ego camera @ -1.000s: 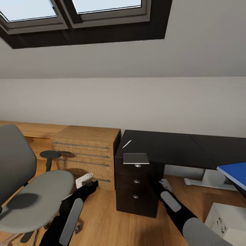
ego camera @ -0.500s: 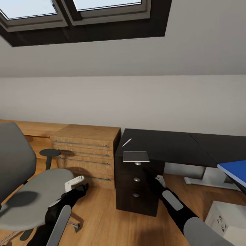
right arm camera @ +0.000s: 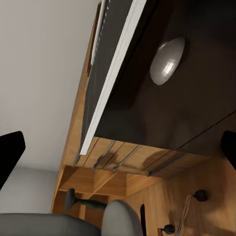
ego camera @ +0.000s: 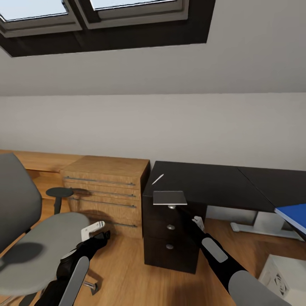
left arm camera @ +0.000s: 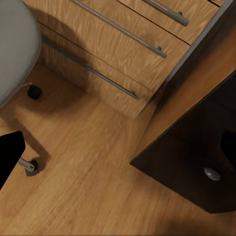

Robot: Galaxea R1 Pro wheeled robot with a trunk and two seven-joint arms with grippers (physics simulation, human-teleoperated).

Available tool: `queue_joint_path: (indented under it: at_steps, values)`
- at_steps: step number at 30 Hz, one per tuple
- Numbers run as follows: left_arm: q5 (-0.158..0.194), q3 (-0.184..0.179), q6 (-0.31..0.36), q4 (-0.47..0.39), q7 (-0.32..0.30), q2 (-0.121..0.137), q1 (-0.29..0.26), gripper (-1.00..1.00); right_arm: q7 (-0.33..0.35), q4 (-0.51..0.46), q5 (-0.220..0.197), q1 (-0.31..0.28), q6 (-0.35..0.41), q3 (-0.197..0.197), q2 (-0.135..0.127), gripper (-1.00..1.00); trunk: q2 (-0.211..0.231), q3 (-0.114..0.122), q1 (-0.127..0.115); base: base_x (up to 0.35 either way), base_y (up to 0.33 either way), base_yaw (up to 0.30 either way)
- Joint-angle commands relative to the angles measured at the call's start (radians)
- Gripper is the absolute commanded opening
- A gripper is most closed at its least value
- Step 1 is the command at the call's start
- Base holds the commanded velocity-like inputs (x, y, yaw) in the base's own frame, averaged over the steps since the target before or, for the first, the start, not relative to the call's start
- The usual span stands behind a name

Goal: In the bedroom, organize the workspace by keeping the computer under the desk, ensuring the monitor is on the desk, placing the keyboard on the desk next to the monitor, placing the mouse on the desk next to the keyboard, moving the folder from the swivel chair onto the desk next to the mouse, stacking the notebook on top of the folder with the pen on top of the notebook, and positioning the swivel chair next to the desk.

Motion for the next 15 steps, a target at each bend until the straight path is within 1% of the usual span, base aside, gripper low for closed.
queue_joint_path:
  at_steps: [1, 4, 9, 13, 15]
  values:
    - [0.010, -0.001, 0.002, -0.001, 0.010, 0.000, -0.001, 1.00, 0.002, 0.000, -0.010, -0.001, 0.001, 0.005, -0.001, 1.00, -0.001, -0.001, 0.000, 0.065, 0.000, 0.000]
    - [0.010, -0.001, 0.002, 0.000, 0.010, 0.000, -0.001, 1.00, 0.001, 0.001, -0.010, -0.001, 0.001, 0.005, -0.001, 1.00, -0.001, -0.001, 0.000, 0.044, 0.000, 0.000]
    - [0.010, -0.001, 0.002, 0.000, 0.010, 0.001, -0.001, 1.00, 0.000, 0.002, -0.009, -0.001, 0.001, 0.006, -0.001, 1.00, -0.001, -0.001, 0.000, 0.186, 0.040, 0.000]
    - [0.012, -0.001, 0.001, 0.000, 0.010, 0.003, -0.001, 1.00, -0.003, 0.004, -0.010, -0.001, 0.001, 0.006, -0.001, 1.00, -0.001, -0.001, 0.000, 0.079, 0.017, 0.000]
    - [0.012, -0.001, 0.000, 0.000, 0.010, 0.003, -0.001, 1.00, -0.004, 0.029, -0.011, -0.001, 0.002, 0.006, 0.000, 1.00, -0.001, -0.001, 0.000, 0.100, 0.032, 0.000]
